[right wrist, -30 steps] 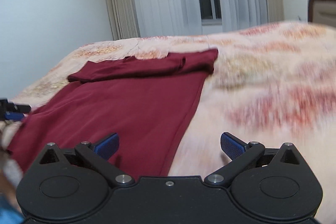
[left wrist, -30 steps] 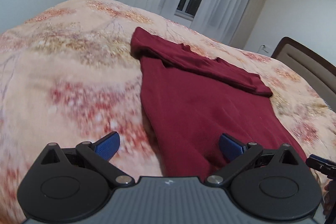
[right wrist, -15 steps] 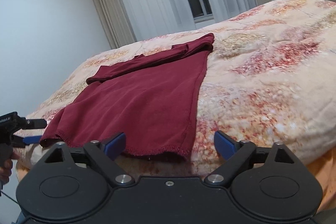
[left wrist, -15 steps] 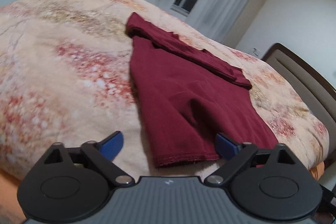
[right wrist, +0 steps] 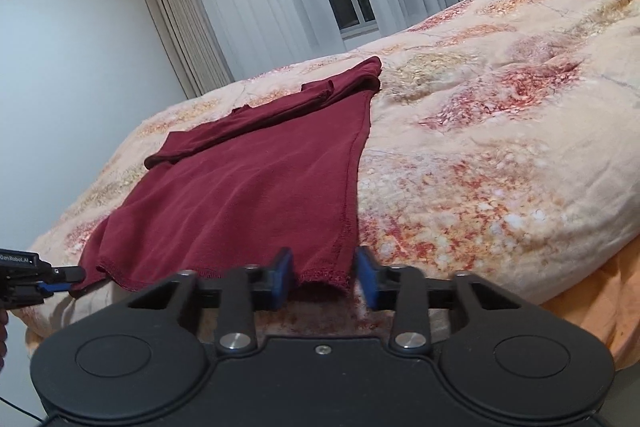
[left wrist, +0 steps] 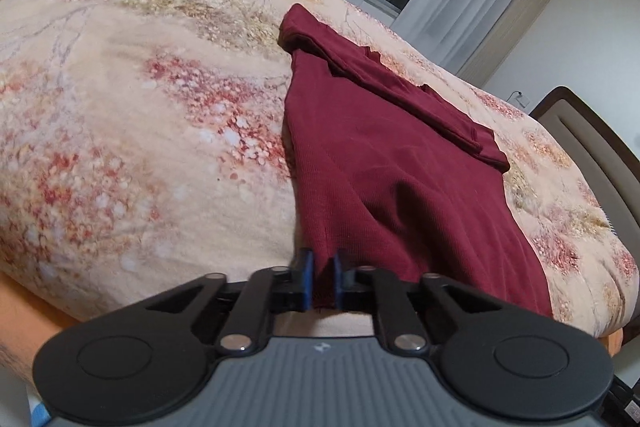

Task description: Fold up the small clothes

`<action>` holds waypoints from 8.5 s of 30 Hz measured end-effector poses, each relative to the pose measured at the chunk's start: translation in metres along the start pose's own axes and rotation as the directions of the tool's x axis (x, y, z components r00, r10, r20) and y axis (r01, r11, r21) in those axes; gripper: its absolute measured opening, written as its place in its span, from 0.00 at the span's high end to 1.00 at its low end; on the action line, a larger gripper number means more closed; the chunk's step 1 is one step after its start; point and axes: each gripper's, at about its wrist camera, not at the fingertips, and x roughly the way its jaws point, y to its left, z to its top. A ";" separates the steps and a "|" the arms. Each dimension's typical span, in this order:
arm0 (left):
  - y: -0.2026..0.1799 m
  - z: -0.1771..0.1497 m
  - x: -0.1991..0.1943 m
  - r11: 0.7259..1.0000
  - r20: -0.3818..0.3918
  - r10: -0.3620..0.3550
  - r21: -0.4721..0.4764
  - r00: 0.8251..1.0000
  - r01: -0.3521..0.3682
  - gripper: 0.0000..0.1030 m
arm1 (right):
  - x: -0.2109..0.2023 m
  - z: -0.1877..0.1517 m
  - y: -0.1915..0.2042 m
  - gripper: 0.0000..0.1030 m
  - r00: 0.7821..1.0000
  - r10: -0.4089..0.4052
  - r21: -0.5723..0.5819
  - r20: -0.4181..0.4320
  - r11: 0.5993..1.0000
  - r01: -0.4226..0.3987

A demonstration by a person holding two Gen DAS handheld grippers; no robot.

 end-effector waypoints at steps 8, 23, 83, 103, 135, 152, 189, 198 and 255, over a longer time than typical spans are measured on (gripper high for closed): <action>-0.010 0.019 -0.029 0.998 0.055 0.015 0.064 0.998 -0.018 0.99 | -0.017 0.019 0.001 0.89 0.998 -0.001 -0.077 0.069 0.997 0.006; 0.013 0.008 -0.036 0.990 0.059 0.102 0.091 0.993 -0.107 0.99 | -0.024 0.016 -0.005 0.90 0.998 -0.036 -0.110 0.055 0.993 0.041; -0.110 -0.084 -0.013 0.704 0.184 -0.028 0.702 0.983 -0.111 0.00 | -0.001 -0.039 0.098 0.91 0.973 0.126 -0.744 0.194 0.666 0.062; -0.103 -0.092 0.008 0.426 0.484 0.173 0.749 0.858 -0.508 0.13 | -0.014 -0.010 0.093 0.92 0.969 0.148 -0.667 0.198 0.745 0.022; -0.092 -0.072 -0.036 0.395 0.468 -0.021 0.815 0.883 -0.423 0.97 | -0.005 -0.038 0.064 0.96 0.968 0.041 -0.778 0.249 0.603 0.174; -0.102 -0.125 -0.113 0.351 0.434 -0.115 0.859 0.893 -0.373 0.98 | -0.091 -0.032 0.058 0.97 0.974 0.085 -0.813 0.211 0.568 0.126; -0.152 0.164 0.006 0.686 0.224 0.009 0.708 0.974 -0.170 0.97 | 0.044 0.207 0.068 0.96 0.989 0.132 -0.767 0.059 0.640 -0.039; -0.122 0.206 0.134 0.744 0.129 0.083 0.652 0.988 -0.148 0.96 | 0.176 0.239 0.052 0.96 0.996 0.066 -0.725 -0.058 0.683 -0.087; -0.099 0.165 0.173 0.757 0.089 0.079 0.642 0.993 -0.118 0.01 | 0.285 0.235 -0.041 0.01 0.980 0.089 -0.230 -0.178 0.965 -0.129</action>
